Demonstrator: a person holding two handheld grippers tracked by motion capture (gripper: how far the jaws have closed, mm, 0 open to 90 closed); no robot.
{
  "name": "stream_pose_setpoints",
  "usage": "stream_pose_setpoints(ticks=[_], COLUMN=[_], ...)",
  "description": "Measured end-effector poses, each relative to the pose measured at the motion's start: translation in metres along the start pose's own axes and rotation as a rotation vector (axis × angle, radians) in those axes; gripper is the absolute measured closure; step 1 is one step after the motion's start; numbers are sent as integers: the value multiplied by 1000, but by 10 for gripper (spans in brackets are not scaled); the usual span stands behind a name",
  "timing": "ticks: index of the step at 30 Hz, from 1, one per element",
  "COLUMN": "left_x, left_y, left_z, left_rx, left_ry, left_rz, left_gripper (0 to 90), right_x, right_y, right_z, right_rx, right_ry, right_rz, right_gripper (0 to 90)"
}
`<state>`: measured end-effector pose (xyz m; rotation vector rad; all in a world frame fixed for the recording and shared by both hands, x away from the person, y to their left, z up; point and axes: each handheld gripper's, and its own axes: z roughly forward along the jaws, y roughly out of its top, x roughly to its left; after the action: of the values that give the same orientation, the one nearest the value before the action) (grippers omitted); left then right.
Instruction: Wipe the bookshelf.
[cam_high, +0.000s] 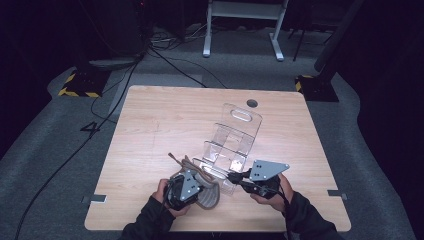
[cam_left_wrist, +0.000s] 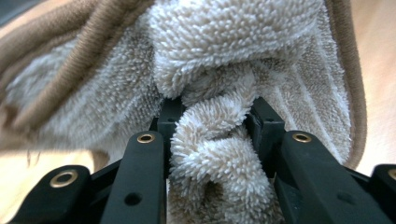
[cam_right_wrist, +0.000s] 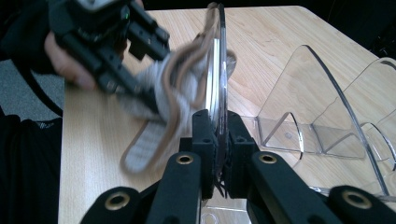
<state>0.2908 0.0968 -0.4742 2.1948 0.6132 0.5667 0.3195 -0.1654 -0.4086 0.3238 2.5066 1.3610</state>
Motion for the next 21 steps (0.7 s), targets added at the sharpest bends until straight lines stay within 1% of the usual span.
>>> stream_pose_setpoints(ticks=[1,2,3,4,5,7,8,10,11,12,13,14,15,17,18,19,20,21], left_x=[-12,-20,-20,-26,-41,-46,-46,-43,-39,-39,-35,-35,-31,-23,-23,-15,-15,-14], left_y=[5,8,8,12,21,29,29,38,41,41,41,41,42,44,44,41,41,39], left_z=[7,11,11,13,14,12,12,4,-2,-2,-7,-7,-14,-22,-22,-24,-24,-22], left_rx=[1,3,3,6,-12,-38,-38,-76,-98,-98,-106,-106,-128,-150,-150,-157,-157,-141], left_ry=[-20,-33,-33,-40,-55,-59,-59,-60,-53,-53,-34,-34,-17,-10,-10,-5,-5,-1], left_rz=[20,30,30,47,91,98,98,69,57,57,49,49,40,23,23,18,18,37], left_gripper=[647,646,644,644,644,641,641,641,642,643,642,642,642,642,642,643,644,644], right_x=[0,0,0,0,0,0,0,1,1,1,0,0,0,0,0,-1,-1,-1], right_y=[0,-1,-1,-1,-1,-2,-2,-2,-2,-2,-2,-2,-2,-2,-2,-2,-2,-2], right_z=[0,0,0,0,0,0,0,0,0,0,0,0,0,0,0,0,0,0], right_rx=[-2,-3,-4,-4,-9,-12,-12,-14,-14,-14,-19,-19,-18,-11,-11,-12,-15,-15], right_ry=[3,4,3,3,-1,-4,-4,-7,-8,-8,-5,-5,-6,-4,-4,-2,-1,-1], right_rz=[6,9,12,12,19,16,16,24,22,22,31,34,35,37,37,38,42,42], right_gripper=[857,858,858,858,858,858,858,859,859,859,859,859,859,859,859,858,859,859])
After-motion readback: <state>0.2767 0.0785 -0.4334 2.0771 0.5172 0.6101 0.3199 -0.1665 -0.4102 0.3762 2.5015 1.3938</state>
